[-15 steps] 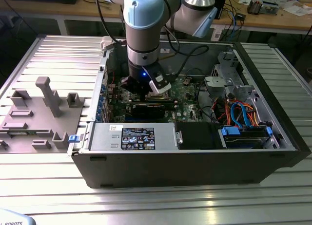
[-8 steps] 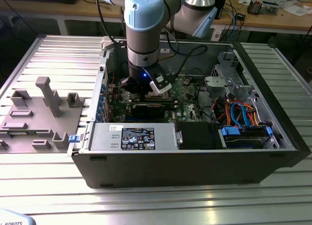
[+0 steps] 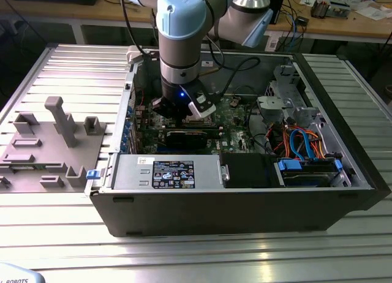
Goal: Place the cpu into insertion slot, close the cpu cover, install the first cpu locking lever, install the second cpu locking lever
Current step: 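Install the second cpu locking lever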
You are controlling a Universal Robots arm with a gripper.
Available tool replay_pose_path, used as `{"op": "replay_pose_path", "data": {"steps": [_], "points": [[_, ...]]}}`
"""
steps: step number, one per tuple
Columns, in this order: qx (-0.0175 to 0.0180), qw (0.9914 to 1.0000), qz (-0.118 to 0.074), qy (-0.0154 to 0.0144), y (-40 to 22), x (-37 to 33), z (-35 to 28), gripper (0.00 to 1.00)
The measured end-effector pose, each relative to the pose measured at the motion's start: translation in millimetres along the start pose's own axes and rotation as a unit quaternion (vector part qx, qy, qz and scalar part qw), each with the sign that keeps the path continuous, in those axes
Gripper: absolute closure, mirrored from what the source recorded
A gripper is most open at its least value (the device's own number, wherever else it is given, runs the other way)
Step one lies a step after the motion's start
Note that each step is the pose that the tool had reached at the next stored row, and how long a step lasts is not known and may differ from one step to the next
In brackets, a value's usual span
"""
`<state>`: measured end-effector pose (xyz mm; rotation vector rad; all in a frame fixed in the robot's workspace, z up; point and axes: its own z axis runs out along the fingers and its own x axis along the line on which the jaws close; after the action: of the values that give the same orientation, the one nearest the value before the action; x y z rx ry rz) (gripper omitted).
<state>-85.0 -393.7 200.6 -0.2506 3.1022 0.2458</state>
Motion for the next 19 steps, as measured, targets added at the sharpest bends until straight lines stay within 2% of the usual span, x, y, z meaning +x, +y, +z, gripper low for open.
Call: {"op": "replay_pose_path", "data": {"steps": [2, 6, 8, 10, 12, 17, 19], "points": [[0.0012, 1.00000, 0.000, 0.0003, 0.1, 0.1, -0.5, 0.89], [0.0013, 1.00000, 0.000, 0.0002, 0.5, -0.7, -3.3, 0.89], [0.0017, 1.00000, 0.000, 0.0004, 0.5, -3.0, -3.6, 0.89], [0.0043, 0.99999, 0.000, 0.0015, 2.0, -9.5, -3.2, 0.89], [0.0085, 0.99996, 0.000, 0.0028, 4.0, -15.1, -2.7, 0.89], [0.0230, 0.99972, 0.000, 0.0065, 11.2, -28.0, -1.2, 0.89], [0.0302, 0.99951, 0.000, 0.0084, 15.0, -33.9, -0.4, 0.89]]}}
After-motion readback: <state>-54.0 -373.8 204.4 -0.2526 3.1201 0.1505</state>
